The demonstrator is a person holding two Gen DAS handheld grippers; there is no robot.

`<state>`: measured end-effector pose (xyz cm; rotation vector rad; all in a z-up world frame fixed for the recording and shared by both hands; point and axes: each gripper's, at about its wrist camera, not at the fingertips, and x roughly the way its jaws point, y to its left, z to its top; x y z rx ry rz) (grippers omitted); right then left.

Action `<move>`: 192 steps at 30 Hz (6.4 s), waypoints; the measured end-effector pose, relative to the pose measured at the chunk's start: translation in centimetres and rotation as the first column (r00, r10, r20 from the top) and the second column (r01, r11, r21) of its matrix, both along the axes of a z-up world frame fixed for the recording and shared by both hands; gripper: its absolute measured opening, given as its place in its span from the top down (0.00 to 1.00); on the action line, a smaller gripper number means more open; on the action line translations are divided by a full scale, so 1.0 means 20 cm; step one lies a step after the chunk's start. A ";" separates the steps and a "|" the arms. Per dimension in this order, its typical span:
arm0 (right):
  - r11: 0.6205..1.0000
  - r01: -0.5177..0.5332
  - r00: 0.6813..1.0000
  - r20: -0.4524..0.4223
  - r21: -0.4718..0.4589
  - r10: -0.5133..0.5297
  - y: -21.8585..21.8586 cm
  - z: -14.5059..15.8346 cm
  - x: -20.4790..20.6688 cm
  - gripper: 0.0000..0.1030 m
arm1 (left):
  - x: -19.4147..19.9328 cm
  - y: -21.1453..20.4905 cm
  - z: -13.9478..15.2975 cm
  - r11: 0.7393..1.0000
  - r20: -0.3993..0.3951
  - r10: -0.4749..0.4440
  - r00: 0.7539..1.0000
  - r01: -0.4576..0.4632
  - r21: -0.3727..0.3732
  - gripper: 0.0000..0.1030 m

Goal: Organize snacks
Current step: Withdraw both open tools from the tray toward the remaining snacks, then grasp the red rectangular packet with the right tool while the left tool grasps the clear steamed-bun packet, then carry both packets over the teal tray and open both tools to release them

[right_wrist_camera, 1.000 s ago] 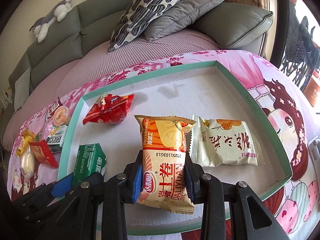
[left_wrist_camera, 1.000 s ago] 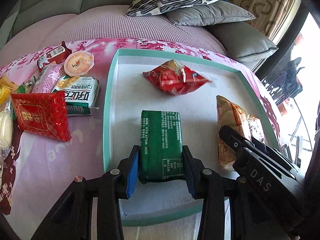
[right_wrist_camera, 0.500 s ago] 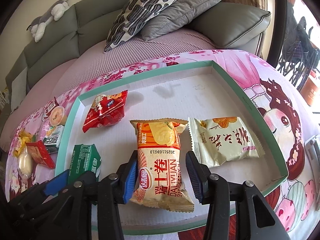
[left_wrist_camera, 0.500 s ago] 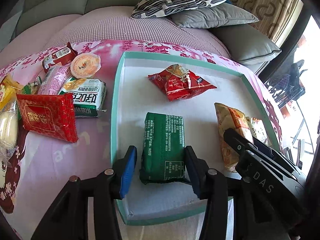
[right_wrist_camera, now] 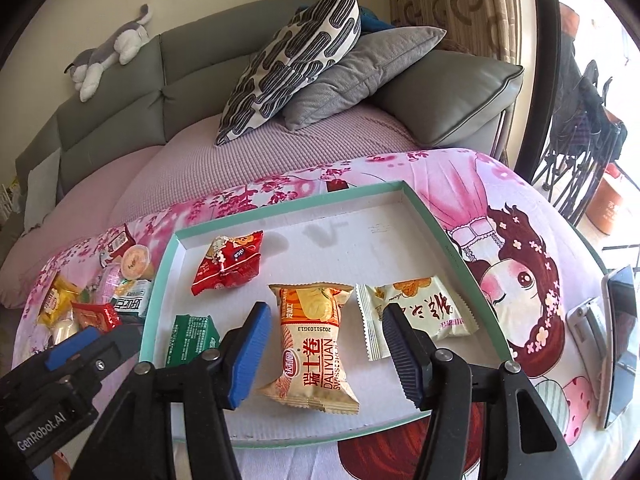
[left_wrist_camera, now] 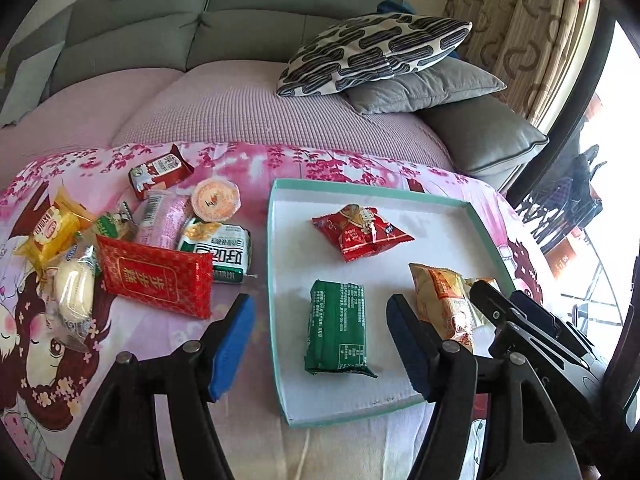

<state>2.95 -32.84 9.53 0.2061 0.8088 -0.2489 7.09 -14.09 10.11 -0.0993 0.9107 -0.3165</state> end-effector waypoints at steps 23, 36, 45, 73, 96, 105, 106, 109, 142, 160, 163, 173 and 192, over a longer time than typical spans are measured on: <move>0.995 -0.036 0.998 -0.054 -0.093 0.031 0.06 -0.08 0.05 0.00 | 0.07 0.14 -0.13 0.965 0.051 0.180 0.982 -0.186 0.185 0.07; 0.999 -0.047 0.998 -0.050 -0.008 0.047 0.09 -0.10 0.08 0.00 | 0.06 0.19 -0.10 0.974 0.089 0.184 0.979 -0.193 0.116 0.07; 0.997 0.010 1.000 -0.014 -0.083 -0.011 0.18 -0.06 0.07 0.00 | 0.05 0.28 -0.05 0.971 0.138 0.218 0.966 -0.229 0.069 0.07; 0.955 -0.290 0.957 -0.008 -0.058 0.290 0.80 -0.09 0.16 0.00 | -0.03 1.00 -0.07 0.833 0.117 0.544 0.831 -0.551 0.040 0.07; 0.782 -0.619 0.785 -0.094 -0.079 0.612 1.10 -0.05 0.51 0.25 | 0.15 1.05 -0.22 0.888 -0.105 0.458 0.883 -0.461 0.003 0.08; 0.683 -0.730 0.675 -0.192 -0.033 0.712 1.20 -0.17 0.60 0.52 | 0.15 1.07 -0.25 0.885 -0.136 0.461 0.877 -0.466 -0.008 0.08; 0.678 -0.735 0.669 -0.195 -0.023 0.718 1.21 -0.18 0.59 0.56 | 0.15 1.07 -0.25 0.887 -0.136 0.457 0.879 -0.462 -0.009 0.08; 0.675 -0.738 0.668 -0.179 -0.029 0.723 1.20 -0.19 0.55 0.58 | 0.16 1.06 -0.25 0.892 -0.140 0.445 0.885 -0.451 -0.018 0.08; 0.698 -0.712 0.682 -0.167 0.072 0.712 1.13 -0.14 0.40 0.88 | 0.17 1.02 -0.32 0.912 -0.180 0.387 0.904 -0.404 -0.070 0.44; 0.826 -0.539 0.820 -0.120 0.167 0.560 1.02 -0.24 0.32 0.88 | 0.19 0.93 -0.38 0.929 -0.163 0.363 0.917 -0.371 -0.020 0.45; 0.824 -0.537 0.821 -0.113 0.179 0.560 1.01 -0.26 0.33 0.88 | 0.19 0.93 -0.38 0.929 -0.159 0.364 0.918 -0.370 -0.010 0.45; 0.821 -0.522 0.838 -0.042 0.233 0.544 0.93 -0.17 0.28 0.88 | 0.13 0.92 -0.24 0.926 -0.099 0.370 0.924 -0.375 -0.032 0.52; 0.918 -0.329 0.944 0.065 0.222 0.323 0.37 0.03 0.20 0.88 | 0.09 0.47 -0.02 0.981 0.014 0.192 0.981 -0.192 -0.014 0.52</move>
